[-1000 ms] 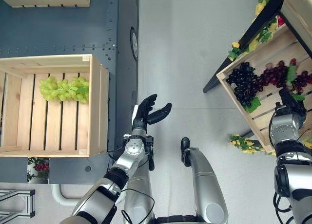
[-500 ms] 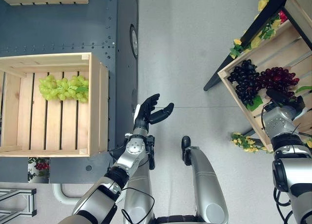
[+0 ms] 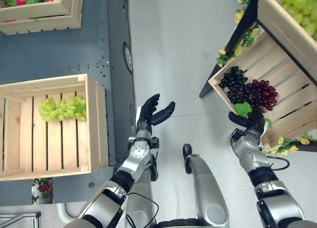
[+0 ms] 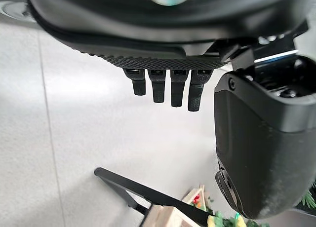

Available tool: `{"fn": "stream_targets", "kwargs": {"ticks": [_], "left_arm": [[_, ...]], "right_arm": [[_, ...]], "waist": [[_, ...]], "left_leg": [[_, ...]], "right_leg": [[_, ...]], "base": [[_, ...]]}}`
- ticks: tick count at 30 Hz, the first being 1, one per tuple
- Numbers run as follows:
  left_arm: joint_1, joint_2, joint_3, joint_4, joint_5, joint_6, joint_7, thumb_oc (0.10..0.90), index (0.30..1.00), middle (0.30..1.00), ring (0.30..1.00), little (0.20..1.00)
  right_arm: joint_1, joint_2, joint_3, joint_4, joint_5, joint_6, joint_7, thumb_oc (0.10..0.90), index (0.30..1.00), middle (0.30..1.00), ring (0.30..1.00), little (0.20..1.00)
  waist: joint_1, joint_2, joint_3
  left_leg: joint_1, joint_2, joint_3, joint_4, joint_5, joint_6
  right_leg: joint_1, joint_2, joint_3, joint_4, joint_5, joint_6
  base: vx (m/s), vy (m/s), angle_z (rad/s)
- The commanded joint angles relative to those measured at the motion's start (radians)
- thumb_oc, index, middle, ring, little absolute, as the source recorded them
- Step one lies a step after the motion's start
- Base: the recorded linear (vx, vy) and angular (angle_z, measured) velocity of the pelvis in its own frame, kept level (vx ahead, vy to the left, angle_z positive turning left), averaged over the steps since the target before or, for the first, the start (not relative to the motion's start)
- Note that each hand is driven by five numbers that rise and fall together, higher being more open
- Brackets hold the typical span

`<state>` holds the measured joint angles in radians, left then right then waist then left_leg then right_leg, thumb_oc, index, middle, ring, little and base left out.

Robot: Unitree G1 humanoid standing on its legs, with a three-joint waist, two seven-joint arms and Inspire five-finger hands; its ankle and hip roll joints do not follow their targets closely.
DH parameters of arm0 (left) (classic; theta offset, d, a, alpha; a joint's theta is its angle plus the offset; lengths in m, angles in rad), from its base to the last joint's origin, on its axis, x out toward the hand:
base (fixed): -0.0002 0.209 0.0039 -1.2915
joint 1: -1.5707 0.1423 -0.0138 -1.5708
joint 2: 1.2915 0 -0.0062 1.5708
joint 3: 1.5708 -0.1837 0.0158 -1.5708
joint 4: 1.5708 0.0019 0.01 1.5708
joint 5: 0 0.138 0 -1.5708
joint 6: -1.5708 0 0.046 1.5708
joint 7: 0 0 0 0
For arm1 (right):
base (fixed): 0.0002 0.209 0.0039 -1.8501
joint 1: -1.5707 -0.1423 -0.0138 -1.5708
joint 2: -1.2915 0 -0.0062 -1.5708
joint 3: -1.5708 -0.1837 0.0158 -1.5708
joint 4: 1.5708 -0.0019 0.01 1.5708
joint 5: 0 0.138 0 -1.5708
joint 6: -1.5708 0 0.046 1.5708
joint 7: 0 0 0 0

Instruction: Pick up the fruits from the basket on one side to the basket on the other side

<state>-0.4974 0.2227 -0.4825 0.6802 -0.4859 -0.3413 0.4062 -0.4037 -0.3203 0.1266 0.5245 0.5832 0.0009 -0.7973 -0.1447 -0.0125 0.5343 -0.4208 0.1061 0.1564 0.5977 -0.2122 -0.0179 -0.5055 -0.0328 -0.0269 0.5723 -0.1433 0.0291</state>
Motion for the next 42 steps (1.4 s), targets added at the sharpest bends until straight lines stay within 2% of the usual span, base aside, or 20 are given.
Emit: {"fn": "stream_targets", "kwargs": {"ticks": [1, 2, 5, 8, 9, 15, 18, 20, 22, 23, 25, 27, 30, 34, 36, 39, 41, 42], "left_arm": [[0.013, -0.016, 0.031, -0.111, 0.028, -0.130, 0.047, 0.800, 0.900, 0.900, 0.900, 0.900], [0.030, -0.027, 0.028, -0.110, 0.021, -0.143, 0.057, 0.800, 0.900, 0.900, 0.900, 0.900], [0.058, -0.053, 0.030, -0.107, 0.015, -0.175, 0.070, 0.800, 0.900, 0.900, 0.900, 0.900], [0.084, -0.063, 0.037, -0.114, 0.013, -0.199, 0.073, 0.800, 0.900, 0.900, 0.900, 0.900], [0.098, -0.065, 0.036, -0.121, 0.013, -0.207, 0.077, 0.800, 0.900, 0.900, 0.900, 0.900], [0.097, -0.064, 0.013, -0.109, -0.003, -0.198, 0.083, 0.800, 0.900, 0.900, 0.900, 0.900], [0.100, -0.068, 0.008, -0.098, -0.009, -0.198, 0.086, 0.800, 0.900, 0.900, 0.900, 0.900], [0.110, -0.066, 0.015, -0.100, 0.061, -0.198, 0.143, 0.800, 0.900, 0.900, 0.900, 0.900], [0.117, -0.060, 0.022, -0.105, 0.105, -0.183, 0.170, 0.800, 0.900, 0.900, 0.900, 0.900], [0.124, -0.045, 0.026, -0.109, 0.151, -0.169, 0.193, 0.800, 0.900, 0.900, 0.900, 0.900], [0.131, -0.028, 0.030, -0.113, 0.189, -0.147, 0.198, 0.800, 0.900, 0.900, 0.900, 0.900], [0.142, -0.006, 0.035, -0.116, 0.225, -0.132, 0.201, 0.800, 0.900, 0.900, 0.900, 0.900], [0.155, 0.025, 0.033, -0.124, 0.250, -0.125, 0.193, 0.800, 0.900, 0.900, 0.900, 0.900], [0.176, 0.058, 0.029, -0.138, 0.315, -0.135, 0.213, 0.800, 0.900, 0.900, 0.900, 0.900], [0.181, 0.088, 0.032, -0.170, 0.499, -0.155, 0.372, 0.800, 0.900, 0.900, 0.900, 0.900], [0.187, 0.160, 0.062, -0.247, 0.681, -0.133, 0.547, 0.800, 0.900, 0.900, 0.900, 0.900], [0.205, 0.202, 0.112, -0.294, 0.772, -0.160, 0.667, 0.800, 0.900, 0.900, 0.900, 0.900], [0.215, 0.226, 0.146, -0.316, 0.874, -0.170, 0.773, 0.800, 0.900, 0.900, 0.900, 0.900]], "right_arm": [[0.011, -0.035, -0.023, -0.121, -0.219, -0.089, -0.180, 0.800, 0.900, 0.900, 0.900, 0.900], [0.049, -0.022, -0.015, -0.168, -0.359, -0.120, -0.207, 0.800, 0.900, 0.900, 0.900, 0.900], [0.107, -0.016, 0.032, -0.243, -0.529, -0.103, -0.248, 0.800, 0.900, 0.900, 0.900, 0.900], [0.173, -0.010, 0.039, -0.210, -0.521, -0.119, -0.277, 0.800, 0.900, 0.900, 0.900, 0.900], [0.209, -0.008, 0.042, -0.183, -0.520, -0.158, -0.300, 0.800, 0.900, 0.900, 0.900, 0.900], [0.195, -0.017, 0.037, -0.144, -0.529, -0.149, -0.370, 0.800, 0.900, 0.900, 0.900, 0.900], [0.178, -0.024, 0.040, -0.133, -0.528, -0.150, -0.309, 0.800, 0.900, 0.900, 0.900, 0.900], [0.182, -0.039, 0.063, -0.160, -0.614, -0.165, -0.226, 0.800, 0.900, 0.900, 0.900, 0.900], [0.193, -0.051, 0.083, -0.194, -0.654, -0.163, -0.189, 0.800, 0.900, 0.900, 0.900, 0.900], [0.210, -0.065, 0.104, -0.223, -0.680, -0.172, -0.125, 0.800, 0.900, 0.900, 0.900, 0.900], [0.240, -0.079, 0.126, -0.235, -0.710, -0.209, -0.065, 0.800, 0.900, 0.900, 0.900, 0.900], [0.267, -0.087, 0.149, -0.235, -0.744, -0.244, -0.033, 0.800, 0.900, 0.900, 0.900, 0.900], [0.283, -0.092, 0.177, -0.225, -0.725, -0.273, 0.027, 0.800, 0.900, 0.900, 0.900, 0.900], [0.283, -0.088, 0.214, -0.197, -0.711, -0.293, 0.028, 0.800, 0.900, 0.900, 0.900, 0.900], [0.272, -0.089, 0.231, -0.185, -0.701, -0.300, 0.024, 0.800, 0.900, 0.900, 0.900, 0.900], [0.276, -0.095, 0.236, -0.174, -0.691, -0.307, 0.012, 0.800, 0.900, 0.900, 0.900, 0.900], [0.284, -0.097, 0.234, -0.165, -0.684, -0.312, -0.003, 0.800, 0.900, 0.900, 0.900, 0.900], [0.292, -0.096, 0.230, -0.158, -0.676, -0.320, -0.015, 0.800, 0.900, 0.900, 0.900, 0.900]], "waist": [[-0.018, -0.038, -0.014], [-0.028, -0.032, -0.014], [-0.047, -0.021, -0.015], [-0.060, -0.010, -0.015], [-0.067, -0.004, -0.015], [-0.075, 0.008, -0.017], [-0.075, 0.014, -0.019], [-0.073, 0.016, -0.024], [-0.072, 0.017, -0.026], [-0.072, 0.018, -0.030], [-0.068, 0.017, -0.035], [-0.060, 0.017, -0.040], [-0.042, 0.015, -0.047], [-0.013, 0.019, -0.051], [0.007, 0.019, -0.051], [0.031, 0.020, -0.054], [0.049, 0.023, -0.048], [0.061, 0.025, -0.048]], "left_leg": [[0.076, -0.043, 0.107, 0.012, -0.044, 0.079], [0.106, -0.046, 0.104, 0.002, -0.064, 0.076], [0.132, -0.043, 0.116, -0.019, -0.059, 0.074], [0.149, -0.038, 0.131, -0.032, -0.059, 0.076], [0.163, -0.039, 0.136, -0.045, -0.059, 0.079], [0.182, -0.037, 0.138, -0.046, -0.051, 0.072], [0.193, -0.038, 0.136, -0.051, -0.040, 0.066], [0.195, -0.040, 0.134, -0.059, -0.023, 0.061], [0.196, -0.041, 0.134, -0.066, -0.014, 0.059], [0.195, -0.042, 0.133, -0.074, -0.006, 0.058], [0.194, -0.046, 0.130, -0.094, 0.000, 0.058], [0.194, -0.052, 0.121, -0.117, 0.011, 0.057], [0.186, -0.065, 0.109, -0.154, 0.036, 0.063], [0.190, -0.080, 0.078, -0.187, 0.051, 0.058], [0.187, -0.086, 0.062, -0.190, 0.055, 0.054], [0.169, -0.088, 0.046, -0.165, 0.058, 0.049], [0.162, -0.092, 0.030, -0.145, 0.056, 0.047], [0.152, -0.096, 0.018, -0.139, 0.059, 0.045]], "right_leg": [[0.103, 0.027, 0.008, -0.052, 0.014, -0.052], [0.125, 0.026, 0.013, -0.051, -0.005, -0.044], [0.143, 0.024, 0.020, -0.065, -0.008, -0.043], [0.152, 0.019, 0.026, -0.069, -0.010, -0.041], [0.160, 0.016, 0.027, -0.076, -0.010, -0.038], [0.180, 0.013, 0.016, -0.080, -0.021, -0.047], [0.192, 0.012, 0.014, -0.087, -0.023, -0.053], [0.196, 0.011, 0.013, -0.097, -0.020, -0.056], [0.196, 0.008, 0.011, -0.102, -0.018, -0.056], [0.194, 0.007, 0.010, -0.105, -0.015, -0.054], [0.193, 0.003, 0.004, -0.115, -0.011, -0.050], [0.195, -0.001, -0.004, -0.127, -0.006, -0.044], [0.192, -0.011, -0.019, -0.152, 0.019, -0.041], [0.204, -0.020, -0.040, -0.175, 0.027, -0.035], [0.213, -0.027, -0.059, -0.184, 0.024, -0.037], [0.215, -0.034, -0.084, -0.175, 0.013, -0.047], [0.220, -0.041, -0.101, -0.158, 0.001, -0.054], [0.218, -0.046, -0.110, -0.152, -0.001, -0.057]], "base": [[0.17, 0.125, -0.24], [0.16, 0.113, -0.24], [0.12, 0.117, -0.15], [0.07, 0.074, -0.13], [0.08, 0.051, -0.11], [0.08, 0.014, -0.03], [0.07, 0.011, -0.01], [0.05, 0.008, 0.01], [0.02, 0.001, 0.01], [0.01, -0.022, 0.04], [-0.01, -0.038, 0.06], [-0.03, -0.070, 0.11], [-0.10, -0.124, 0.19], [-0.05, -0.093, 0.26], [-0.05, -0.090, 0.26], [-0.03, -0.057, 0.22], [-0.02, -0.031, 0.28], [-0.02, -0.016, 0.22]]}}
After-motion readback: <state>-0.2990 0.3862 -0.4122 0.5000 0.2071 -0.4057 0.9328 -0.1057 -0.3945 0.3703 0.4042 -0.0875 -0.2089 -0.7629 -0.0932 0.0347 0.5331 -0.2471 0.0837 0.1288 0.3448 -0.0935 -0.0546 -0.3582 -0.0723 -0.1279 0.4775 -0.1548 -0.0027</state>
